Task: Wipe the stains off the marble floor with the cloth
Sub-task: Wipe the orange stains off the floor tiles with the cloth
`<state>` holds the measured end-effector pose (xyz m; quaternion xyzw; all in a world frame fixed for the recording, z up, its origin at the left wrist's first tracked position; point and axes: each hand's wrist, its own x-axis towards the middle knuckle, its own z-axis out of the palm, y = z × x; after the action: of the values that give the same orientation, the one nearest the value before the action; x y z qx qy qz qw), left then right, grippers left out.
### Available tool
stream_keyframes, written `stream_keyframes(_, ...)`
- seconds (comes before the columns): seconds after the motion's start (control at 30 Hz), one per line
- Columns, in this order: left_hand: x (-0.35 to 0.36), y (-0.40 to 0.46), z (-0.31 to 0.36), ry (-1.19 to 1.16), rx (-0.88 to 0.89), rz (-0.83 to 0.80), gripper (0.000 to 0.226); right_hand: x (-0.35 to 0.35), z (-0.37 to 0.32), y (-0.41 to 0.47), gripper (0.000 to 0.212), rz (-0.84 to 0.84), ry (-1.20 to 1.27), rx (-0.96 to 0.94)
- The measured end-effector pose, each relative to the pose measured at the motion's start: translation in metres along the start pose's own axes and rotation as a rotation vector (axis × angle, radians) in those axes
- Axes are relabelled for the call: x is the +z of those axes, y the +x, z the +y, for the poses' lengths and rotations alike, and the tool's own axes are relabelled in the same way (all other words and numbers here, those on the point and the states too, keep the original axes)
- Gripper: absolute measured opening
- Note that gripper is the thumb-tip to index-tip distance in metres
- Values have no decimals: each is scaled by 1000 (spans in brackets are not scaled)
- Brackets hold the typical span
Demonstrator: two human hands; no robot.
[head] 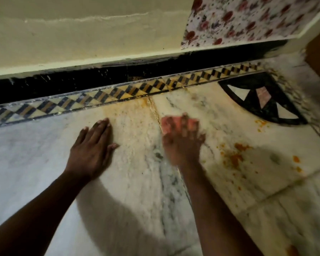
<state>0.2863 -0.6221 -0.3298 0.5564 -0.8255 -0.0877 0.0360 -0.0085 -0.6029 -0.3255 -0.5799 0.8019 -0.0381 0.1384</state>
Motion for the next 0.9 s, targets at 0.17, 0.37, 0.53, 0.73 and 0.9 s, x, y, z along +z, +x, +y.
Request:
stream_keyframes(0.17,14,-65,85,-129,-97,16,71,-4,64,-70,58,-13,-38,83)
stream_keyframes(0.37,35,-105,149,-138,-114,66,70,-16,50,20,61,-27,56,244)
stream_keyframes(0.53,31,-108,146,-111,-95,54,68,11,59,-118,60,36,-88,-255)
stream_keyframes(0.73,36,-109,145,-79,-87,50,68,3,100,-99,56,132,-8,202)
stream_keyframes(0.9,35,-105,142,-85,-89,30,71,11,38,-62,62,56,-10,9)
